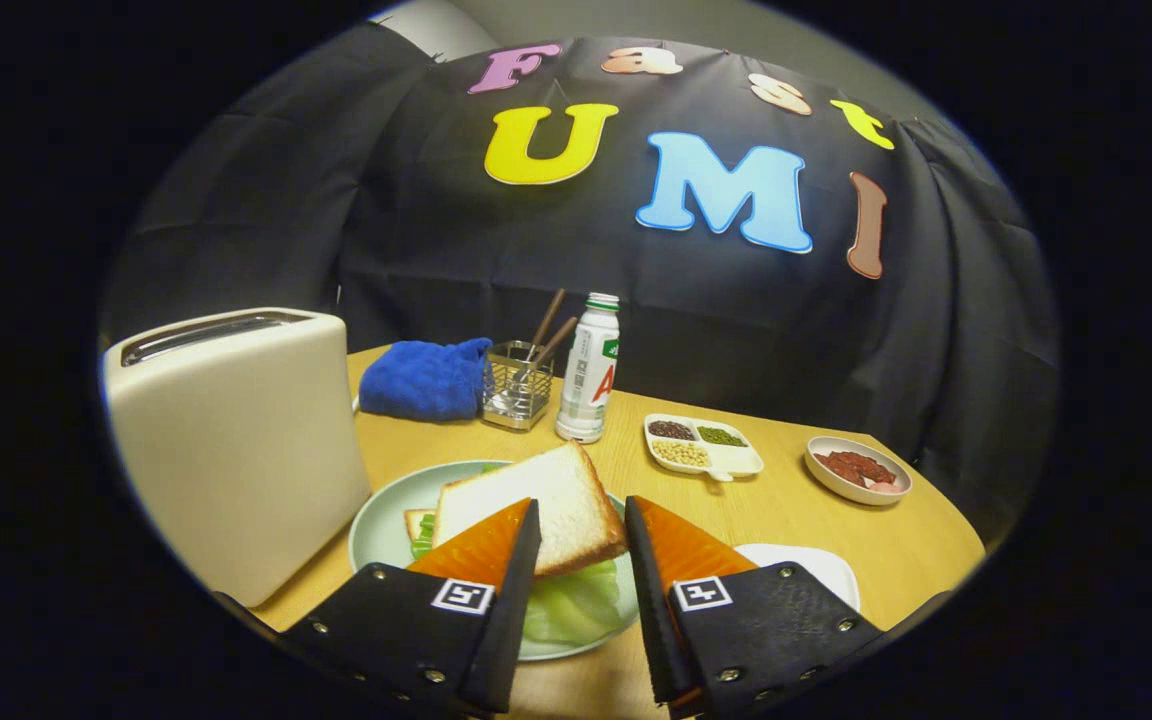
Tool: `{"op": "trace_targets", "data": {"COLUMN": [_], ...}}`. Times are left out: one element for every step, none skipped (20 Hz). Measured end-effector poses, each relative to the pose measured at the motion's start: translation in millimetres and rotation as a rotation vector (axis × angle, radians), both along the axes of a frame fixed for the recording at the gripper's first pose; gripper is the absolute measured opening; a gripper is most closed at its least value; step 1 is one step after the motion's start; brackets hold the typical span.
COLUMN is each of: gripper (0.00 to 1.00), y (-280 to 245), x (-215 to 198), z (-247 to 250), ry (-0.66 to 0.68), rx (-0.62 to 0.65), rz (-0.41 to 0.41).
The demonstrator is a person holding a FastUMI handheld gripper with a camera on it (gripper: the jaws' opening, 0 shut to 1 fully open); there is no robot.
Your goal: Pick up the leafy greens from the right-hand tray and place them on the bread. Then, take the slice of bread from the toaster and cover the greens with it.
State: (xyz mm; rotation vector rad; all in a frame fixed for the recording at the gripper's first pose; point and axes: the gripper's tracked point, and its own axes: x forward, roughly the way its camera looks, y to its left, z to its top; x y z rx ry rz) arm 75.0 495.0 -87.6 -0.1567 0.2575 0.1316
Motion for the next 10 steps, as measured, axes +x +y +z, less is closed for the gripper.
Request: {"op": "trace_targets", "data": {"gripper": [0.53,0.55,0.55,0.58,0.58,0.58,0.58,0.58,0.58,0.58], "y": [5,8,8,6,6,6,5,2,-3,-10], "x": [-2,-3,-3,-2,-3,-4,-5,-6,-7,-10], "z": [-6,-10,-11,-10,-7,-6,-4,-2,3,6], "ry": [0.021,0.04,0.047,0.041,0.028,0.02,0.014,0.005,-0.006,-0.019], "rx": [0.013,0.033,0.047,0.053,0.056,0.06,0.065,0.07,0.077,0.087], "rz": [0.02,0.032,0.037,0.032,0.031,0.036,0.038,0.033,0.026,0.02]}}
